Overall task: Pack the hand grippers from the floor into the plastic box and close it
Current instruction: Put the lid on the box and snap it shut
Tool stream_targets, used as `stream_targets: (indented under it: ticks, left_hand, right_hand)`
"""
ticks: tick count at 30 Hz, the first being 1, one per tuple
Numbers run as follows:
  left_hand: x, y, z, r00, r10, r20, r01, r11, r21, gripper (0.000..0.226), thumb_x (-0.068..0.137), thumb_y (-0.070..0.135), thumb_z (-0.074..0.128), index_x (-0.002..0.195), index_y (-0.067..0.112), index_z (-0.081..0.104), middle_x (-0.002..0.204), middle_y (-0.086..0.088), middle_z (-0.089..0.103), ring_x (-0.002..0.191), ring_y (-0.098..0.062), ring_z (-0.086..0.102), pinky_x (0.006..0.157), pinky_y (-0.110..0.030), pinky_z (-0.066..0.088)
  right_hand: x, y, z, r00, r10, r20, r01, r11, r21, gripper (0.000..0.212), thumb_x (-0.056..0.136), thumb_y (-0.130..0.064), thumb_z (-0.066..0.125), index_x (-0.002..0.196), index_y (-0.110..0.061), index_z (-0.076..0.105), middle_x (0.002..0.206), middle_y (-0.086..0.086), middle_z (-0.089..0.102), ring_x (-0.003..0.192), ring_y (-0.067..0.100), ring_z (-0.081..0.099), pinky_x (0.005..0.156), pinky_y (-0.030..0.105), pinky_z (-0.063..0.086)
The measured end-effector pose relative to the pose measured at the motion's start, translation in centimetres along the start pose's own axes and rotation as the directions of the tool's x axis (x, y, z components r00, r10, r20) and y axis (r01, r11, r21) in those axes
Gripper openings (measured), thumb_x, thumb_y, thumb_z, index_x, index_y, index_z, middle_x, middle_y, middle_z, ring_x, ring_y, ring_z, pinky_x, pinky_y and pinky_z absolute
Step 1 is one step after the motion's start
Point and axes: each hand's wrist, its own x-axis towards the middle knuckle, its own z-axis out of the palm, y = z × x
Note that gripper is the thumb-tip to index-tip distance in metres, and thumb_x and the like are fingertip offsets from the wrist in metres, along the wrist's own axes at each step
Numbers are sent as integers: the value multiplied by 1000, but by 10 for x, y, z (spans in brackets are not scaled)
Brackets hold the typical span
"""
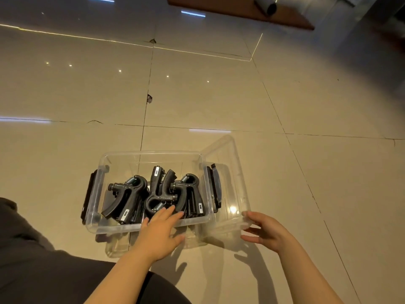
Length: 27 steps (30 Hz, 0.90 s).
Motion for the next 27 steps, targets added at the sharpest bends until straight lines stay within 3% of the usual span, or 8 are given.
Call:
stream_targets:
  ticks: [2,4,8,13,16,23,27]
  left_hand:
    - [0,-5,-4,995,-57,-85,64,995,81,63,93,51,40,148,36,12,158,7,2,145,-19,4,116,-42,13]
    - [1,-15,-10,974,-182,-133,201,969,146,64,93,56,34,148,36,9,158,3,2,145,-24,5,114,-50,8]
    - [4,-52,-20,905,-423,-47,424,905,19,69,91,67,17,149,33,5,158,0,0,145,-24,0,112,-58,2]
    - [6,-60,-12,915,-402,32,398,913,88,70,90,69,11,149,33,4,157,1,-11,145,-22,-4,109,-62,-3]
    - [7,-58,-14,913,-406,30,402,911,89,71,89,70,12,149,33,6,157,0,-12,145,-23,-3,109,-62,-3]
    - [10,-59,-18,919,-395,-5,395,918,29,63,86,70,32,141,38,32,158,1,2,139,-32,20,110,-55,14]
    - [8,-59,-19,927,-376,1,375,926,36,60,85,71,33,137,41,36,157,1,4,137,-31,23,109,-50,19]
  right_hand:
    - [-2,-8,5,999,43,25,-41,998,-52,29,88,-12,63,113,3,61,111,16,61,93,39,63,70,49,59]
    - [-6,-20,5,999,54,3,-53,990,-134,26,89,-12,62,109,4,61,110,17,62,85,38,64,66,46,59]
    - [-14,-41,-3,998,-33,-52,17,961,-277,24,87,-14,64,104,3,65,109,17,65,83,36,65,72,43,59]
    - [-21,-33,14,998,-54,-34,35,907,-421,28,87,-12,65,107,7,63,107,20,65,82,32,63,69,39,58]
    - [-25,-22,25,995,-84,-55,59,932,-358,26,87,-12,63,105,6,62,99,17,65,82,33,64,67,37,59]
    - [-31,-6,33,986,-123,-110,94,967,-237,23,89,-14,62,106,1,63,105,16,67,87,35,65,70,38,60]
    - [-31,-4,42,984,-135,-118,107,971,-215,20,89,-14,61,104,-2,63,103,14,67,93,37,64,73,38,58]
